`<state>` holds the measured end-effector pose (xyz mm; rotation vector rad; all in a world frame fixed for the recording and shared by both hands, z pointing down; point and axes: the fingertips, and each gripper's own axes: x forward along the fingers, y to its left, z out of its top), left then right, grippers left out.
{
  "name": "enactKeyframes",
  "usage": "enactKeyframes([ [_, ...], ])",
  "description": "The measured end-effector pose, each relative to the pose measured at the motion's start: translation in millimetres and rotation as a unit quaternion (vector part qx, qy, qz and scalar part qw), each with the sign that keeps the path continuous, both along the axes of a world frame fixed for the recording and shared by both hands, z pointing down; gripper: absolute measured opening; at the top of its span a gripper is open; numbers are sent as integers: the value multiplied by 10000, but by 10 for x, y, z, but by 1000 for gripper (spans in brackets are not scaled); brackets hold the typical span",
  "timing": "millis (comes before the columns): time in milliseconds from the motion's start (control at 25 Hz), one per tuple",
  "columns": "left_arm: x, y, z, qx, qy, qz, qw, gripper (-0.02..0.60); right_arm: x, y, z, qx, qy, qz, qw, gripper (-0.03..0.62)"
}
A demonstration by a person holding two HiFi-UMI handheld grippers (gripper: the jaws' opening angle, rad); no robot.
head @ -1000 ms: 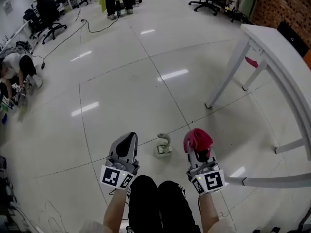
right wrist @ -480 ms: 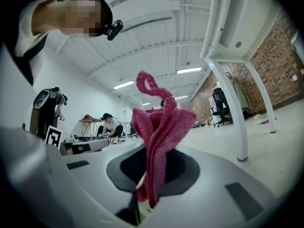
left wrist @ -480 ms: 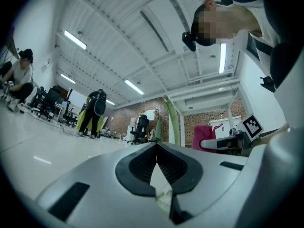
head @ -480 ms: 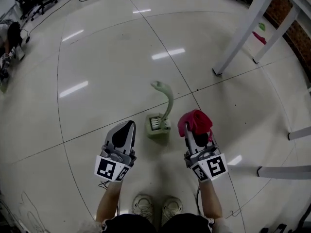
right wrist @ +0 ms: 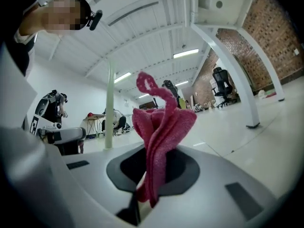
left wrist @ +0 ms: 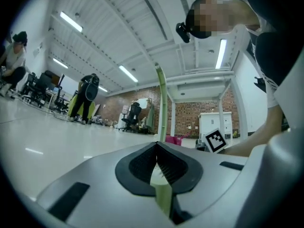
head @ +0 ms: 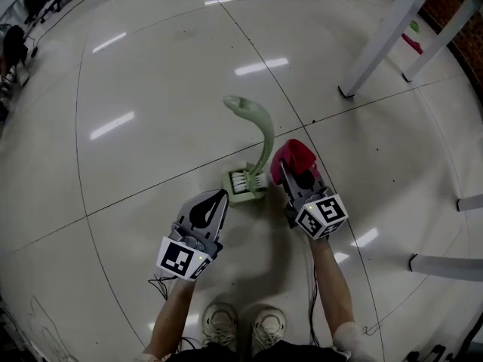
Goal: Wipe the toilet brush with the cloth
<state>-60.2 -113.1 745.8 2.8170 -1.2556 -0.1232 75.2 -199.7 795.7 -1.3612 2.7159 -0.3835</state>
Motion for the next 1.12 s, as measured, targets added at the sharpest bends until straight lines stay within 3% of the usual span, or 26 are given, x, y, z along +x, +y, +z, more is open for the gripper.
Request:
enactKeyframes([
  [320,131,-127,277,-366,-120,131,9992,3,-184,-153,435,-855,-483,-455,9941,31],
  [640,174,-123,419,-462,-164,108,9987,3,65,214,530,-1257,-311,27,9916,31],
  [760,155,-121,427,-499,-6,69,9987,3,85,485,582,-1435,-207,103,9894,31],
  [960,-59,-85,389,-518,156,-389,9978,3,125,767,452,-1048,222,497,9930,31],
  [1120,-260,-91,581,-857,174,-686,9938,3,19,890,374,-768,419,822,9928,31],
])
